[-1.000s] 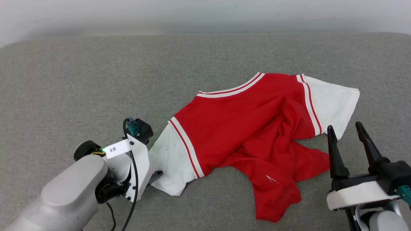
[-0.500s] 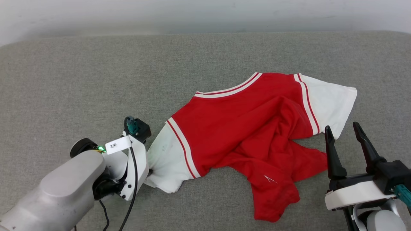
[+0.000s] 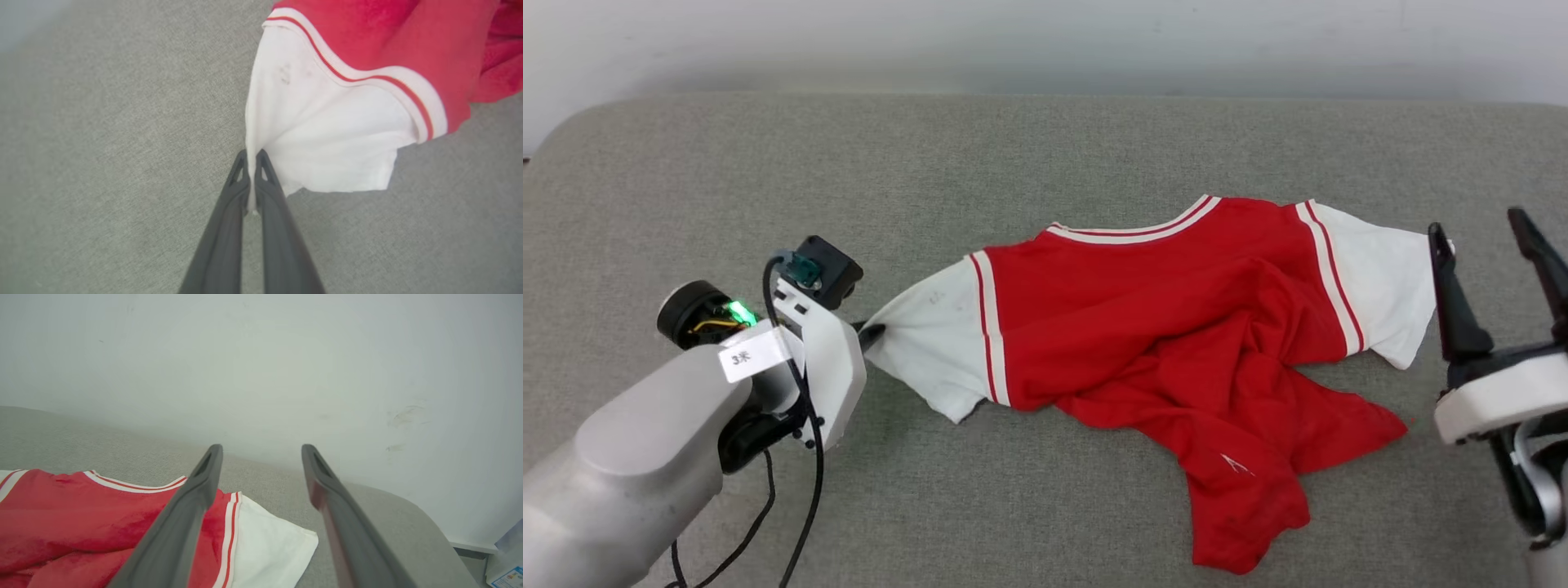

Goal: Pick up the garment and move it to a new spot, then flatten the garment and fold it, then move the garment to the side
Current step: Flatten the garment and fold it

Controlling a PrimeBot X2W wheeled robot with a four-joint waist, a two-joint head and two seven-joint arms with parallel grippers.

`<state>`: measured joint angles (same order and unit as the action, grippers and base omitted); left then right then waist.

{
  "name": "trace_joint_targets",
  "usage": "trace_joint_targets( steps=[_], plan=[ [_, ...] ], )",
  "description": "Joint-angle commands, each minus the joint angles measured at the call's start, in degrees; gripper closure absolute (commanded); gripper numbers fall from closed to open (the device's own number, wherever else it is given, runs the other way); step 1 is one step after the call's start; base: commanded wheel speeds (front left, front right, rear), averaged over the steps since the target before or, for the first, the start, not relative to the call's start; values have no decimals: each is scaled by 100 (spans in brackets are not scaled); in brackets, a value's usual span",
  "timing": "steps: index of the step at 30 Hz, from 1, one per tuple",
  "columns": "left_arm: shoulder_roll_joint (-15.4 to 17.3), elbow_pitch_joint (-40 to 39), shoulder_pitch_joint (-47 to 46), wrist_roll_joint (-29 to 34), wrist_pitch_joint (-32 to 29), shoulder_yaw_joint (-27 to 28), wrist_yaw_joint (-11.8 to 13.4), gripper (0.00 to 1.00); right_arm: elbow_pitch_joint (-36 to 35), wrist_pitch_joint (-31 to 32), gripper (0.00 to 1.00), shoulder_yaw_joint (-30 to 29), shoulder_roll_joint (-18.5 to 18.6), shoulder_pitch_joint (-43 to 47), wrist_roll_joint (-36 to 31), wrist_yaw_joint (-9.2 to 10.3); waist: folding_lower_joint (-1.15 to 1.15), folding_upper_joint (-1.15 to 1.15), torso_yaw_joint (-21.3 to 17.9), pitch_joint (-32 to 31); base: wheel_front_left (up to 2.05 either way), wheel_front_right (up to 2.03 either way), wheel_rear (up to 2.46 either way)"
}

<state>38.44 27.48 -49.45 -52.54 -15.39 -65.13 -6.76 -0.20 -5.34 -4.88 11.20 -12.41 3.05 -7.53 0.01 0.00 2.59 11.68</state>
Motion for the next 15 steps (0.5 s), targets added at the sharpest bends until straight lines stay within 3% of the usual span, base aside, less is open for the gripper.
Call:
trace_joint_targets(
  steps=[1,9,15],
  plan=[
    [83,-126,-67,70,197,86,98,100,-76,288,0,87,271,-239,144,8,-1,0,81,-14,0,0,0],
    [468,-732,-185,183,625,396,481,100,69,2120,0,618,1582,-1203,1025,8,-1,0,388,182,0,0,0],
    [612,-1084,-278,266,800,526,680,100,383,3935,0,1376,2561,-1944,1874,8,-1,0,599,537,0,0,0]
  ],
)
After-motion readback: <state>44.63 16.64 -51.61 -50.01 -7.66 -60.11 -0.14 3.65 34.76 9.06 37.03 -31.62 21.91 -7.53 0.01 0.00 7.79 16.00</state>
